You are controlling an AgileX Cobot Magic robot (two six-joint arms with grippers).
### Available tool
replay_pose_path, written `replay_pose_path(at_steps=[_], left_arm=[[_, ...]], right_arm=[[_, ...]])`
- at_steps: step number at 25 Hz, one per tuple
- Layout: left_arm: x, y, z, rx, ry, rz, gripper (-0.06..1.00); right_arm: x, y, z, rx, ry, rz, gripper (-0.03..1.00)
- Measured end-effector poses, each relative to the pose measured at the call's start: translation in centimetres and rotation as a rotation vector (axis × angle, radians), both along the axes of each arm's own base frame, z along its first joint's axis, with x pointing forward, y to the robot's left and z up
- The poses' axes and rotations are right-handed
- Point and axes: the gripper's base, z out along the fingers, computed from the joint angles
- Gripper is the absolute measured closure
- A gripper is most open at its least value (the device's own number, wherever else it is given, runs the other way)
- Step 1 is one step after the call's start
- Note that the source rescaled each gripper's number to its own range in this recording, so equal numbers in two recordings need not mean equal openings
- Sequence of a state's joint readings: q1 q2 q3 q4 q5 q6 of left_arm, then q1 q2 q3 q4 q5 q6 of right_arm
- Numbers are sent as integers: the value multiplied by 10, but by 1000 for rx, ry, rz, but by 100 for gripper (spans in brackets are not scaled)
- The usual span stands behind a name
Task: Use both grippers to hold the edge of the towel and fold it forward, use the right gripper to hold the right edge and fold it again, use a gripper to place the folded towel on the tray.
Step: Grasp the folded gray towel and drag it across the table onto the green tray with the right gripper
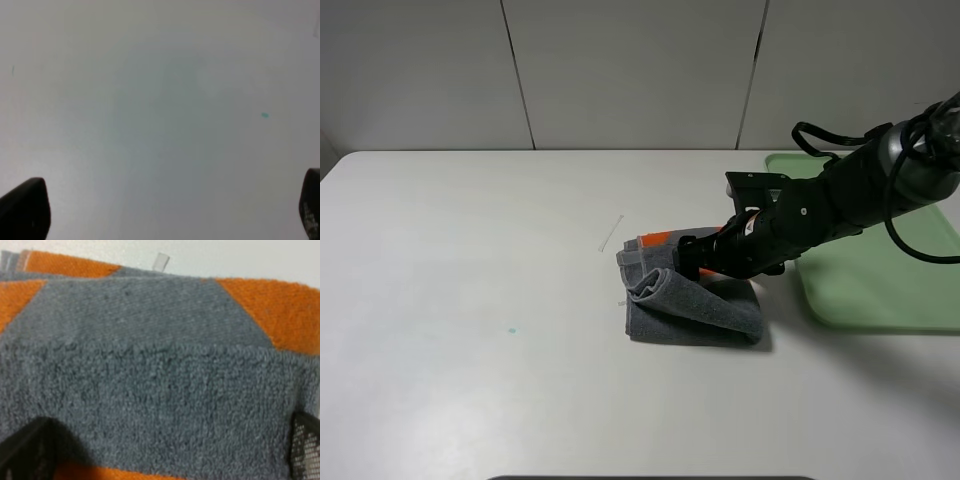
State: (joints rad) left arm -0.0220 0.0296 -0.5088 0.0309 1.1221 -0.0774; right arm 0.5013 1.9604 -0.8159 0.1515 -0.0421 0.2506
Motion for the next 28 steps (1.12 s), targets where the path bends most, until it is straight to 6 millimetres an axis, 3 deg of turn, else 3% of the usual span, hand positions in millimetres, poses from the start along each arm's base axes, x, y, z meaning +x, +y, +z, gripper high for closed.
replay_pose_path(at_steps=[15,28], left_arm=[[0,0,0,0,0,0,-6],[0,0,0,0,0,0,-6]], right_arm=[[-1,-1,2,-58,-15,106,-3],[9,-27,1,-89,-2,59,-3]])
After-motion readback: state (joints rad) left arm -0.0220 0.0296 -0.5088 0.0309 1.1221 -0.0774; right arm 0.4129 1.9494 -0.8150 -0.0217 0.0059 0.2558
